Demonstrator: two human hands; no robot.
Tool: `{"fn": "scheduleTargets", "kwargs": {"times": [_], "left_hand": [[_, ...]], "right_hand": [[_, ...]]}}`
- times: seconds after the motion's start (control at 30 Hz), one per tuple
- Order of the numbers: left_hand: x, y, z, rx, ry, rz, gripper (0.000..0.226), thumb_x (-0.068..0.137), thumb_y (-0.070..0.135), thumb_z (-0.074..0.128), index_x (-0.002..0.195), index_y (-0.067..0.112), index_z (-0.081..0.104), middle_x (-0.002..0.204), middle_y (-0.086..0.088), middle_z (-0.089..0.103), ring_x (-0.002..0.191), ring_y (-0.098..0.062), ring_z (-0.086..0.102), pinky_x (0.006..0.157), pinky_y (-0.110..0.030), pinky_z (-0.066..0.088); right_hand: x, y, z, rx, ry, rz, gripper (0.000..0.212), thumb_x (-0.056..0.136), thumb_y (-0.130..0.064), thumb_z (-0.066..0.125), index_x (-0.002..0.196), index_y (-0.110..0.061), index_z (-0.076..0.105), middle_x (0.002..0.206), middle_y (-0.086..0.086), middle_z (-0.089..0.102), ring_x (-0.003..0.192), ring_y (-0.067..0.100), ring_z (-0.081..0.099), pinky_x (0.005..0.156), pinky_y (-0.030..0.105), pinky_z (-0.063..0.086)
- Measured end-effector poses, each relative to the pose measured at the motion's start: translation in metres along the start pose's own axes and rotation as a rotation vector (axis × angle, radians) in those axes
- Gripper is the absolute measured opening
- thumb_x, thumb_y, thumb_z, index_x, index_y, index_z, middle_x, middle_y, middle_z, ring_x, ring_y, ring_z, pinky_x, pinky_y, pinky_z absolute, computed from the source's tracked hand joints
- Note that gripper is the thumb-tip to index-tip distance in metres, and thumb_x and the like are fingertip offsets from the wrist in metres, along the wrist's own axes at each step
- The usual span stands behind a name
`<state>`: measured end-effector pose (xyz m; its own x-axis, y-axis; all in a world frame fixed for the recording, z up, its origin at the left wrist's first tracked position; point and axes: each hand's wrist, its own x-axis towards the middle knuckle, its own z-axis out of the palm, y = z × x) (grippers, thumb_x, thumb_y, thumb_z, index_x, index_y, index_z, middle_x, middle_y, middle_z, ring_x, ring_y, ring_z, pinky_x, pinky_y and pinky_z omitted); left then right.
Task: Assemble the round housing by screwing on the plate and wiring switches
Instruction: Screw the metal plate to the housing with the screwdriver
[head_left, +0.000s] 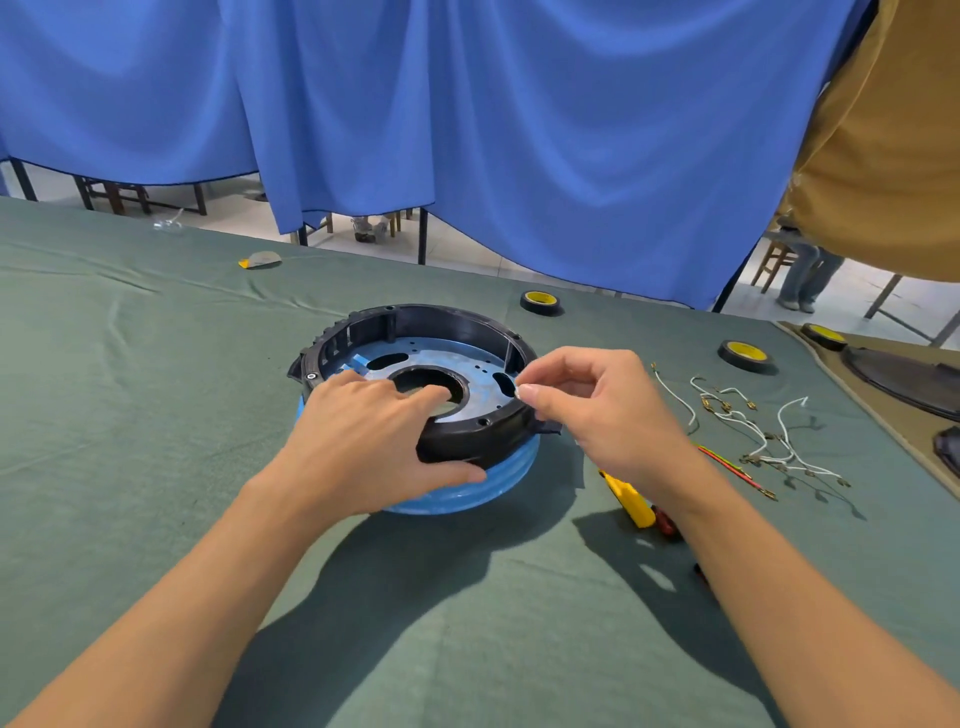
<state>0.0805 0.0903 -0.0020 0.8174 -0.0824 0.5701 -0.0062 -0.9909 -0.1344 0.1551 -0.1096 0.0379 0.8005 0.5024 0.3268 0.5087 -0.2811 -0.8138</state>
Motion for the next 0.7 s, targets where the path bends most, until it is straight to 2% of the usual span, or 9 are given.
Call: {"fn": "scheduleTargets", "kwargs": {"times": [0.13, 0.2, 0.27, 0.33, 0.37, 0.47, 0.7], "left_hand": [[-0.001, 0.004, 0.001, 0.041, -0.022, -0.038, 0.088, 0.065, 0.092, 0.016, 0.12, 0.041, 0.062, 0.069, 0.006, 0.067, 0.077, -0.02, 0.068, 0.069, -0.03, 0.036], [-0.001, 0.008, 0.001, 0.059, -0.013, -0.053, 0.081, 0.069, 0.091, 0.024, 0.115, 0.04, 0.067, 0.066, 0.007, 0.067, 0.073, -0.019, 0.068, 0.068, -0.03, 0.036], [0.0, 0.014, 0.0, 0.084, 0.026, -0.061, 0.071, 0.071, 0.087, 0.033, 0.09, 0.033, 0.073, 0.055, 0.006, 0.061, 0.057, -0.02, 0.062, 0.062, -0.028, 0.032], [0.001, 0.021, 0.001, 0.093, 0.038, -0.081, 0.066, 0.071, 0.084, 0.037, 0.065, 0.023, 0.061, 0.046, 0.006, 0.053, 0.045, -0.02, 0.044, 0.06, -0.028, 0.028], [0.001, 0.023, 0.002, 0.084, 0.057, -0.088, 0.064, 0.071, 0.083, 0.041, 0.06, 0.021, 0.052, 0.044, 0.005, 0.051, 0.044, -0.02, 0.036, 0.06, -0.028, 0.028], [0.0, 0.029, 0.005, 0.052, 0.091, -0.11, 0.062, 0.071, 0.081, 0.05, 0.059, 0.021, 0.039, 0.042, 0.002, 0.05, 0.045, -0.021, 0.03, 0.06, -0.03, 0.032], [0.001, 0.038, 0.0, 0.064, 0.072, -0.171, 0.065, 0.068, 0.08, 0.05, 0.051, 0.018, 0.045, 0.038, 0.002, 0.047, 0.041, -0.02, 0.031, 0.06, -0.029, 0.029]], "right_hand": [[-0.006, -0.001, 0.012, -0.023, 0.005, -0.041, 0.007, 0.084, -0.016, 0.073, 0.081, -0.021, 0.075, 0.078, -0.006, 0.071, 0.067, 0.009, 0.059, 0.067, 0.021, 0.05], [-0.007, -0.001, 0.016, -0.042, -0.001, -0.054, 0.008, 0.085, -0.016, 0.072, 0.082, -0.024, 0.075, 0.083, -0.008, 0.07, 0.07, 0.011, 0.059, 0.069, 0.023, 0.05], [-0.007, -0.001, 0.018, -0.046, -0.001, -0.042, 0.008, 0.085, -0.015, 0.072, 0.084, -0.022, 0.075, 0.085, -0.007, 0.07, 0.074, 0.015, 0.061, 0.073, 0.029, 0.053], [-0.007, 0.001, 0.019, -0.05, 0.007, -0.026, 0.007, 0.085, -0.015, 0.072, 0.086, -0.02, 0.076, 0.086, -0.005, 0.07, 0.076, 0.013, 0.062, 0.075, 0.03, 0.054], [-0.006, 0.001, 0.02, -0.048, 0.012, -0.021, 0.007, 0.085, -0.014, 0.072, 0.086, -0.02, 0.076, 0.087, -0.005, 0.07, 0.075, 0.012, 0.062, 0.075, 0.029, 0.053], [-0.006, 0.004, 0.021, -0.021, 0.033, -0.014, 0.01, 0.084, -0.013, 0.073, 0.083, -0.022, 0.076, 0.086, -0.007, 0.07, 0.07, 0.007, 0.059, 0.071, 0.023, 0.051], [-0.008, 0.008, 0.017, -0.026, 0.059, -0.011, 0.013, 0.083, -0.01, 0.073, 0.08, -0.023, 0.076, 0.086, -0.008, 0.067, 0.066, 0.001, 0.056, 0.069, 0.017, 0.048]]}}
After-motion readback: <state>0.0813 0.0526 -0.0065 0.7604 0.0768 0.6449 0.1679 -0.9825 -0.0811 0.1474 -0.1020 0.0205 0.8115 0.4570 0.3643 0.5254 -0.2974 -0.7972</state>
